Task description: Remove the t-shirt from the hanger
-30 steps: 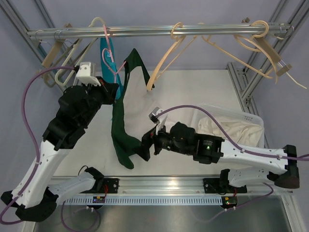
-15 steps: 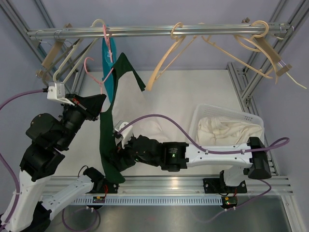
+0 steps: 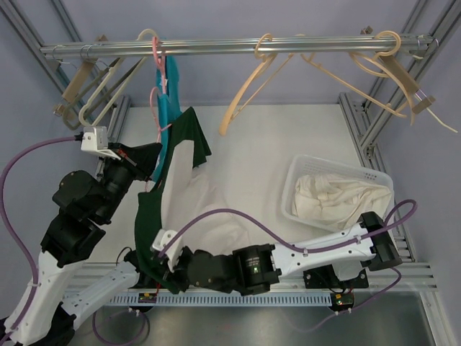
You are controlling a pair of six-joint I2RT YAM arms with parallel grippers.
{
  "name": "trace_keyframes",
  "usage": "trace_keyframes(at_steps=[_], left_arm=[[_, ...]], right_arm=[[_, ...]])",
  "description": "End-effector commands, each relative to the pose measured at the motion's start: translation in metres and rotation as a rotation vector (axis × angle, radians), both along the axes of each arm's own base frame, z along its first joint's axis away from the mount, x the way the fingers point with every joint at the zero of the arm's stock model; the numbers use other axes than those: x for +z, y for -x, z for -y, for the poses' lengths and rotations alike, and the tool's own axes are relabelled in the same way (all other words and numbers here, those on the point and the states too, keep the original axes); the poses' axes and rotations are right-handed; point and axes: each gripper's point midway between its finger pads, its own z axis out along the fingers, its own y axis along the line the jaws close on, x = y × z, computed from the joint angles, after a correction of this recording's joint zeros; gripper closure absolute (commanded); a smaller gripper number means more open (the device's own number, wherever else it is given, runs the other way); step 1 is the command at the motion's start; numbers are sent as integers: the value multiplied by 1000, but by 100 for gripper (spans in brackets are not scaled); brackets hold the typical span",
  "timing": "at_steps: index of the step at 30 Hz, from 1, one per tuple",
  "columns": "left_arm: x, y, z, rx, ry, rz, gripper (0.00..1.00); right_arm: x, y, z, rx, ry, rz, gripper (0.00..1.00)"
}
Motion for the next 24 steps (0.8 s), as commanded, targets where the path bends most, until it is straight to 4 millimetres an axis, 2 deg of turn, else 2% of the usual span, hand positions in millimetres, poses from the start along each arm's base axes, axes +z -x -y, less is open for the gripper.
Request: trace_keyframes(at_steps=[1,2,5,6,7,9,13,14,15,16,18,19,21,22,23,24], left_arm=[[53,-14,-15,116,96,176,100],[62,-16,-17,128,110,202,100],[85,-22,-15,143,139,240,100],[91,-23,-14,144,145,246,100],[106,-20,-16,140,164,269,100],[116,-25,-9,127,169,274,100],[155,-11,-5,61,200,332,100],[168,-2,-9,49,210,351,100],[173,2,-10,41,209,356,100],[176,8,-8,17,205,360,100],[173,23,-9,-28,202,342,100],[169,32,-4,-78,188,338,100],[143,39,0,-122,146,275,100],[132,55,-5,-151,128,259,100],[124,63,-8,-163,117,251,100],[116,69,-10,-175,104,241,100]], right_arm=[[27,38,5,50,-54,-12,100],[22,51,5,73,-39,-16,100],[1,71,1,97,18,-32,100],[-3,74,1,94,30,-38,100],[-13,76,-1,94,52,-36,100],[-27,76,-1,84,92,-42,100],[-60,70,-1,24,178,-35,100],[-64,66,0,0,185,-26,100],[-70,63,3,-11,198,-23,100],[-64,60,6,-24,183,-25,100],[-60,47,14,-74,168,1,100],[-45,41,22,-94,135,6,100],[-36,22,37,-166,120,45,100],[-19,14,48,-188,87,47,100],[-14,2,56,-228,77,58,100],[-17,-7,64,-245,87,75,100]])
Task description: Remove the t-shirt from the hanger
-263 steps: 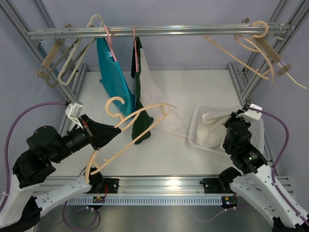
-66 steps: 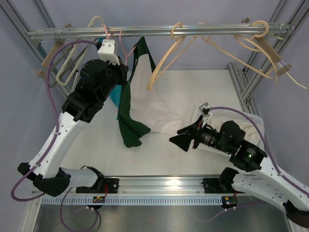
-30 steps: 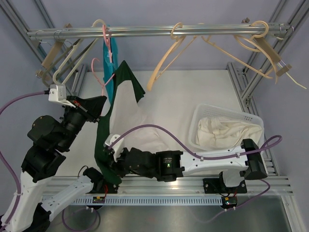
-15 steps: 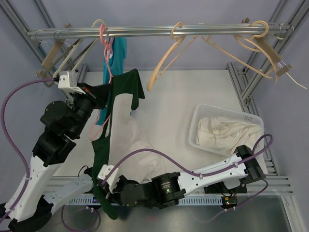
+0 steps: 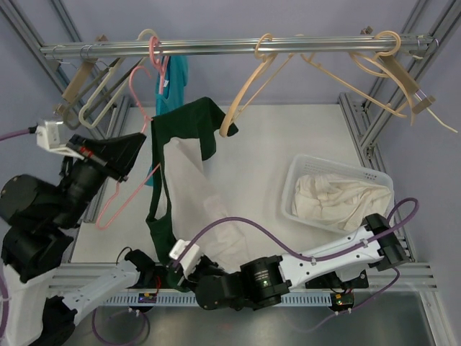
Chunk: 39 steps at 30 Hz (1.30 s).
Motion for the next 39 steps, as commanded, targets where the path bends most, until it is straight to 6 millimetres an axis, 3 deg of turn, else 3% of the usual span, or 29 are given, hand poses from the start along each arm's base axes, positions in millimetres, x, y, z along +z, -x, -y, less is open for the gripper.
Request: trace_keyframes(at_steps=[1,3,5,8,9,15,20,24,28,29,32,33,35,37,38,39], left_arm=[[15,53,-19,-82,48,105,100],[5,67,-26,-94,47,92,100],[-6,90,-32,-145,50,90,100],[-21,112,-40,-179,65,83,100],[-24,117,-42,-183,68,83,100],[-52,142,-52,-223,80,66,100],[-63,159,-46,-310,97,54,100],[-58,180,-45,-381,104,88,100],[-55,193,-41,-446,114,87,100],[-54,194,-39,-458,115,81,100],[-51,204,-32,-500,104,85,100],[-50,209,-31,-518,100,92,100],[-45,216,-32,-524,103,107,100],[-43,220,-32,-533,109,108,100],[-43,220,-32,-532,110,109,100],[-43,221,-32,-536,112,108,100]], right_arm=[[37,-24,38,-80,-82,11,100],[42,-46,52,-126,-88,29,100],[65,-66,67,-160,-151,34,100],[82,-84,81,-145,-201,45,100],[86,-99,86,-162,-222,50,100],[102,-132,80,-143,-264,105,100],[126,-159,68,-128,-331,154,100],[114,-180,64,-126,-347,135,89],[98,-183,55,-66,-378,99,63],[95,-186,53,-70,-388,98,50],[83,-196,46,-81,-397,89,30],[78,-204,44,-96,-400,85,28],[75,-207,42,-78,-449,72,30],[76,-211,42,-57,-505,65,42],[83,-205,40,-13,-561,71,54],[85,-204,38,0,-588,62,76]])
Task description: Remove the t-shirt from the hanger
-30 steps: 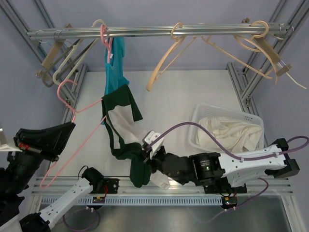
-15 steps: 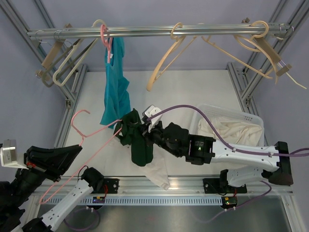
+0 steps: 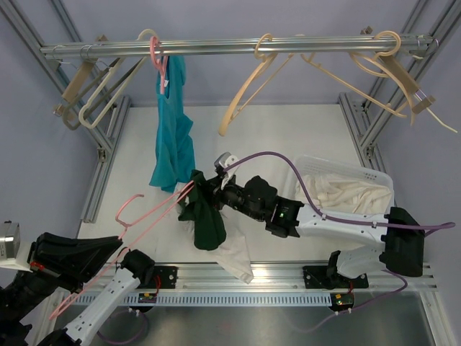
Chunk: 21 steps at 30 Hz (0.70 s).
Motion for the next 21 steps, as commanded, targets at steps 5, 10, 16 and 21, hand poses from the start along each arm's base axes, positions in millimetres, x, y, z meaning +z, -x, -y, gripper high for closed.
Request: trace_keyframes(at_steps=[5,10,16,21], left_arm=[[23,20,6,-92,39,77,100],[19,9,2,-39,34,79,100],[7,-11,-12,107,-17,54,100],[26,0,-46,248,-17,91,100]], right_arm=[[69,19,-3,140,-322,80,100],[92,32,23,149,-377,93,100],[112,29,70,30,-371,73,100],[142,26,115,-80,-365,85,100]])
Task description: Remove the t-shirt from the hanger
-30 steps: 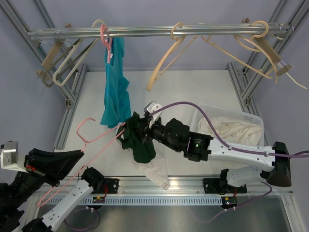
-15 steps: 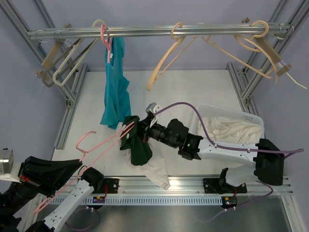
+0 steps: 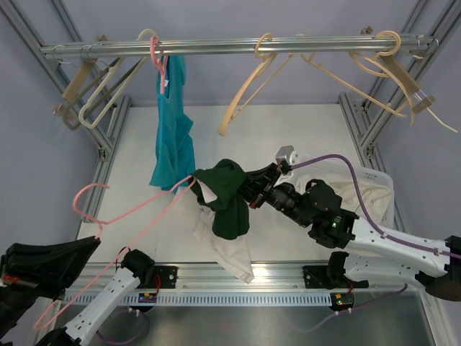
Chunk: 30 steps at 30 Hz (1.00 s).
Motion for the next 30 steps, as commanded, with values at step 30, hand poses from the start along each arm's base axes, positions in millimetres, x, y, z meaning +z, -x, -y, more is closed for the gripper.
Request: trace_keyframes(at_steps=[30], left_arm=[[-18,-56,15,105,-105,-45,100]], right_arm=[[231,-72,241,-953,105,142,100]])
